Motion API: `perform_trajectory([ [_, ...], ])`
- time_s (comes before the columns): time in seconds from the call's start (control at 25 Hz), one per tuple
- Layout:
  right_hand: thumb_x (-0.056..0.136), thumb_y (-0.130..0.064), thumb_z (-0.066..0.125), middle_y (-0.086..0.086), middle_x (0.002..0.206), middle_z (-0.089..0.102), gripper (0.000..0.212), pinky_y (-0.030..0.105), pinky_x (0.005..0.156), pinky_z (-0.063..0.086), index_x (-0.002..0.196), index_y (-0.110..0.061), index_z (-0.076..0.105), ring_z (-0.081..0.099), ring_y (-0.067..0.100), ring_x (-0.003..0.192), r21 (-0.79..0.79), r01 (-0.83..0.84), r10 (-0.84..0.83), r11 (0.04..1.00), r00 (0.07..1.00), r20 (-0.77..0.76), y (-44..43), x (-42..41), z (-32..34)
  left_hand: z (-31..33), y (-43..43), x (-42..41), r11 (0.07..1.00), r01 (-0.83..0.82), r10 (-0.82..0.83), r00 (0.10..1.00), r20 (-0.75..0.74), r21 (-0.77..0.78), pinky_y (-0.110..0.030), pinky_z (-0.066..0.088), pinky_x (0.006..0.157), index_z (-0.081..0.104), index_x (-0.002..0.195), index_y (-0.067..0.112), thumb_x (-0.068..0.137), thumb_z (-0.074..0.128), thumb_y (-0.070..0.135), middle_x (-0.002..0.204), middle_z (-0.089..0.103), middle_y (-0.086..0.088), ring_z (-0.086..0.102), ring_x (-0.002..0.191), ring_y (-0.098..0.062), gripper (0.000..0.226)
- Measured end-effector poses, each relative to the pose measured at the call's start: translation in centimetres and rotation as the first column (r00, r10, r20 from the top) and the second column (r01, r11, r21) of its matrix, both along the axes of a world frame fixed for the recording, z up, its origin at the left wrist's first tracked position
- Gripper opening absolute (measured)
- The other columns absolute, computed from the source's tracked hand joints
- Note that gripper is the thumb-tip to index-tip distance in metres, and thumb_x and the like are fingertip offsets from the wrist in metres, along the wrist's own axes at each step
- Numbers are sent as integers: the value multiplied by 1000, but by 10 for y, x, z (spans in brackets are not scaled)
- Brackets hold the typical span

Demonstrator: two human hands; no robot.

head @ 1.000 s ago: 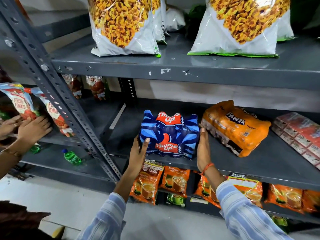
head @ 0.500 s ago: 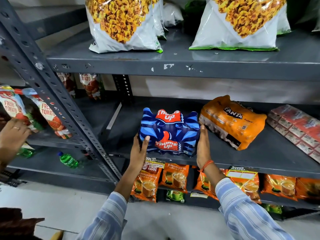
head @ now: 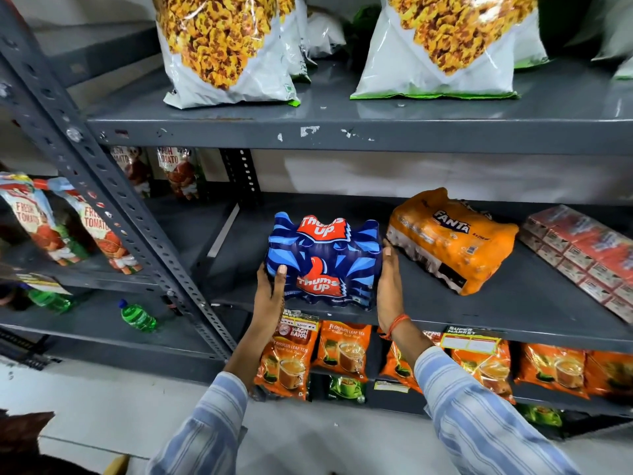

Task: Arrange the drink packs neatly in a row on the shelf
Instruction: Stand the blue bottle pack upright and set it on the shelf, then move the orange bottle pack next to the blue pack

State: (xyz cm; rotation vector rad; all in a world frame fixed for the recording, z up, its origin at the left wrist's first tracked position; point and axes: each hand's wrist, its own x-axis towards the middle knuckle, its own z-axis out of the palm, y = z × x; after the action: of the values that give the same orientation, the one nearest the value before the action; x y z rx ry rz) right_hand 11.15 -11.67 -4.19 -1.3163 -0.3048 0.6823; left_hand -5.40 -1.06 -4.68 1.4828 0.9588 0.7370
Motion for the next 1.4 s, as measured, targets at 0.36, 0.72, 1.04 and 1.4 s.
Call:
perform_trajectory([
  [0.36, 91, -25, 49, 19, 148, 36, 54, 36, 117, 21, 139, -5, 38, 30, 32, 139, -120, 245, -77, 962, 667, 741, -64, 68, 55, 55, -93, 94, 731, -68, 348, 893, -285, 679, -39, -2, 121, -4, 148, 1, 88, 23, 62, 159, -8, -20, -7, 148, -28, 90],
  [0.72, 98, -30, 36, 30, 138, 45, 56, 35, 104, 37, 133, 14, 37, 44, 35, 130, -459, -43, -71, 888, 971, -227, -165, 153, 17, 67, -116, 245, 819, 191, 17, 934, -356, 542, -35, 20, 117, 17, 145, -6, 90, 56, 31, 153, 23, -27, 27, 141, -36, 77],
  [1.04, 70, -48, 68, 16, 126, 62, 65, 54, 95, 49, 127, -20, 53, 60, 39, 109, -340, -33, 49, 940, 998, 39, -142, 183, 29, 72, -47, 271, 945, 323, -241, 786, -570, 46, -40, 38, 107, 40, 138, 1, 93, 54, 25, 144, 45, -23, 47, 130, -36, 53],
  [1.4, 73, -21, 78, -2, 131, 56, 82, 39, 94, 53, 138, -40, 34, 58, 20, 116, -324, -195, 290, 926, 916, 278, -188, 240, 11, 28, -115, 221, 969, 171, -180, 983, -32, -177, -37, 53, 85, 44, 127, 2, 78, 68, -6, 132, 55, -23, 58, 111, -30, 55],
])
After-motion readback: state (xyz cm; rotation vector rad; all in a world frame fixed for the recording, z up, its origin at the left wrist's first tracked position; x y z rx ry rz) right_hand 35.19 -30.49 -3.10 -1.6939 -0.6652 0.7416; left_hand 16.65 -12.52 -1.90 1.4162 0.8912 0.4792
